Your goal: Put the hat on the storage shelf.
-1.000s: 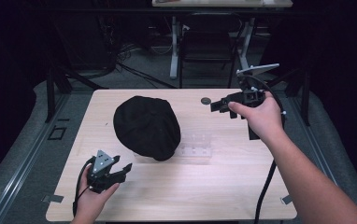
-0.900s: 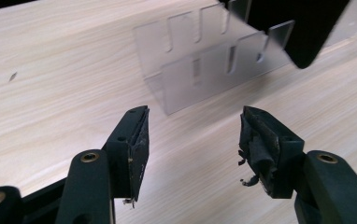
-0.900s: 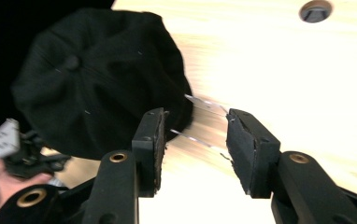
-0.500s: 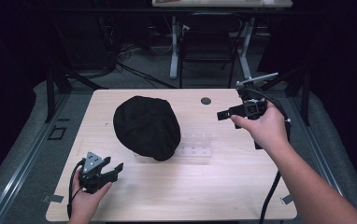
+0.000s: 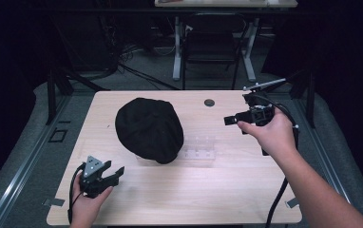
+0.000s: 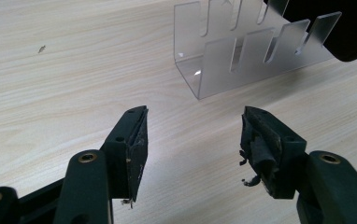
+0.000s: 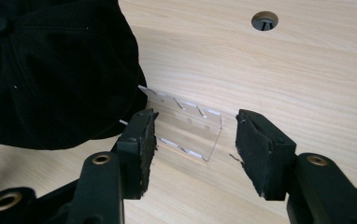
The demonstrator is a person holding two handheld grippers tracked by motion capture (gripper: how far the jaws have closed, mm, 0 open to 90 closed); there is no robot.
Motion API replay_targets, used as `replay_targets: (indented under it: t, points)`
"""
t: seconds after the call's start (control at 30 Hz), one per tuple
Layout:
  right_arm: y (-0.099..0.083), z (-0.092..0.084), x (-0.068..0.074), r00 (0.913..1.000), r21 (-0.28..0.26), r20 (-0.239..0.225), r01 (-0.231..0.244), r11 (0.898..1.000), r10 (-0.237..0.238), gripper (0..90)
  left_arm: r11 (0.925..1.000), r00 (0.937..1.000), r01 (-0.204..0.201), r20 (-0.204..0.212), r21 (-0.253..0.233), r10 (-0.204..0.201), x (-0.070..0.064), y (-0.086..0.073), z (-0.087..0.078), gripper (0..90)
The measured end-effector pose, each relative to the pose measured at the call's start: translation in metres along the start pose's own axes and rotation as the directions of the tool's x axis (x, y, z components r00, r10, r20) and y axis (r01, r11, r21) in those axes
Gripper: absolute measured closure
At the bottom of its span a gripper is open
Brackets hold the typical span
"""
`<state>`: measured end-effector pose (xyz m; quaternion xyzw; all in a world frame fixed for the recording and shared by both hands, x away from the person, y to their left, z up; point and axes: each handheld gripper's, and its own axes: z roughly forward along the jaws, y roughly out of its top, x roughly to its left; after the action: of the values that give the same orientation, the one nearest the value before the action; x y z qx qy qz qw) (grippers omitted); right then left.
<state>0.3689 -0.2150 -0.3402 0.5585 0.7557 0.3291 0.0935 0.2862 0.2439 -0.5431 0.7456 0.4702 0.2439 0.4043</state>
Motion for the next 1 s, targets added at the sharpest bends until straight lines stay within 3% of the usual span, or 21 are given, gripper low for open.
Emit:
replay_targets:
  t: [0.23,0.6,0.83,1.0]
  points:
    - [-0.014,0.005,-0.001,0.9996,0.014,0.013,0.024,1.000,-0.024,46.1,1.0000,1.0000,-0.004,0.005,0.006,0.004,-0.001,-0.002,0.001,41.9]
    - [-0.044,0.015,-0.012,0.9996,0.036,0.016,0.023,0.999,-0.024,46.2,0.9999,0.9999,0.011,0.010,0.004,-0.011,0.001,-0.003,0.001,41.9]
    - [-0.066,0.022,-0.016,0.9965,0.044,0.050,0.065,0.997,-0.067,44.5,0.9999,0.9998,0.011,0.015,0.010,-0.011,0.000,-0.005,0.002,41.9]
    - [-0.087,0.033,-0.021,0.9979,0.045,0.031,0.056,0.997,-0.057,43.6,0.9995,0.9994,0.017,0.029,0.026,-0.018,0.001,-0.006,0.002,41.9]
